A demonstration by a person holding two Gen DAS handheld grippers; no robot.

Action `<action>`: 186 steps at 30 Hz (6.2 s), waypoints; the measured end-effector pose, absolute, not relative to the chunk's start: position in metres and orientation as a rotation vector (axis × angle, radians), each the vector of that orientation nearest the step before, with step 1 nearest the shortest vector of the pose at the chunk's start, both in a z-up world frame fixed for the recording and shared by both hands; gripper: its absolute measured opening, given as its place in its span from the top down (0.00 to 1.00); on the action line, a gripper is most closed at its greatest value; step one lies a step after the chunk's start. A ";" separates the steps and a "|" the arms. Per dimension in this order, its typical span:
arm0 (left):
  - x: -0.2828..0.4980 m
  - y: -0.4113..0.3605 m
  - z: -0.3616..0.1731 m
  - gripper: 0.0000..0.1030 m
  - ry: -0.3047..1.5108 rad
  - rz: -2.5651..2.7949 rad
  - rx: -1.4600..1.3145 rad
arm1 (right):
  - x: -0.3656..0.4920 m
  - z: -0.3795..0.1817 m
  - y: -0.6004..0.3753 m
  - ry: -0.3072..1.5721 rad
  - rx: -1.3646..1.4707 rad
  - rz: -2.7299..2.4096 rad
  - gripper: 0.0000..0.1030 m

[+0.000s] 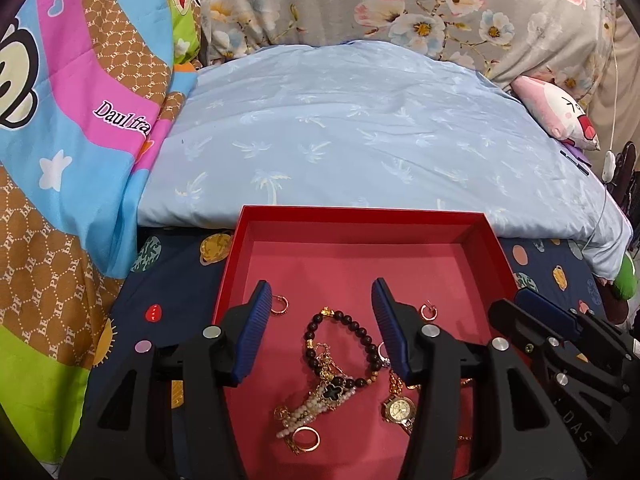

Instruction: Organize jewelry

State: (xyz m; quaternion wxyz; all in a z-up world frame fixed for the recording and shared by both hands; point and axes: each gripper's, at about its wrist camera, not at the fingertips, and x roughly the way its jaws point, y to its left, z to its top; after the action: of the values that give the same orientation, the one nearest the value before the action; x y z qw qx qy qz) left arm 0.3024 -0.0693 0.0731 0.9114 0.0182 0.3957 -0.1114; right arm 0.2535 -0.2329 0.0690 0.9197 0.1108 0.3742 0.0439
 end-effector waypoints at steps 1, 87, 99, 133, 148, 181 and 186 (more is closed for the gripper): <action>0.300 -0.070 0.075 0.51 0.812 -0.232 0.040 | 0.251 0.070 -0.232 0.766 0.230 0.091 0.66; 0.162 -0.033 0.011 0.11 0.753 -0.037 0.072 | 0.130 0.018 -0.205 0.756 0.125 -0.095 0.21; 0.165 -0.033 0.007 0.10 0.779 -0.037 0.067 | 0.133 0.015 -0.205 0.769 0.128 -0.114 0.21; 0.160 -0.028 0.014 0.10 0.732 0.015 0.068 | 0.125 0.024 -0.191 0.711 0.056 -0.135 0.21; 0.158 -0.029 0.016 0.15 0.719 0.009 0.074 | 0.125 0.024 -0.191 0.707 0.054 -0.137 0.21; 0.158 -0.031 0.016 0.13 0.728 0.049 0.103 | 0.124 0.025 -0.196 0.708 0.049 -0.137 0.21; 0.159 -0.030 0.014 0.13 0.736 0.031 0.093 | 0.124 0.024 -0.194 0.713 0.052 -0.138 0.21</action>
State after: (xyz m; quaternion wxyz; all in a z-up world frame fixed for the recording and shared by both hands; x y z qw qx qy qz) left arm 0.1590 -0.0300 0.0144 0.9319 0.0452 0.3596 0.0151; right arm 0.1238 -0.1944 0.0243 0.9345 0.0255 0.3486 -0.0672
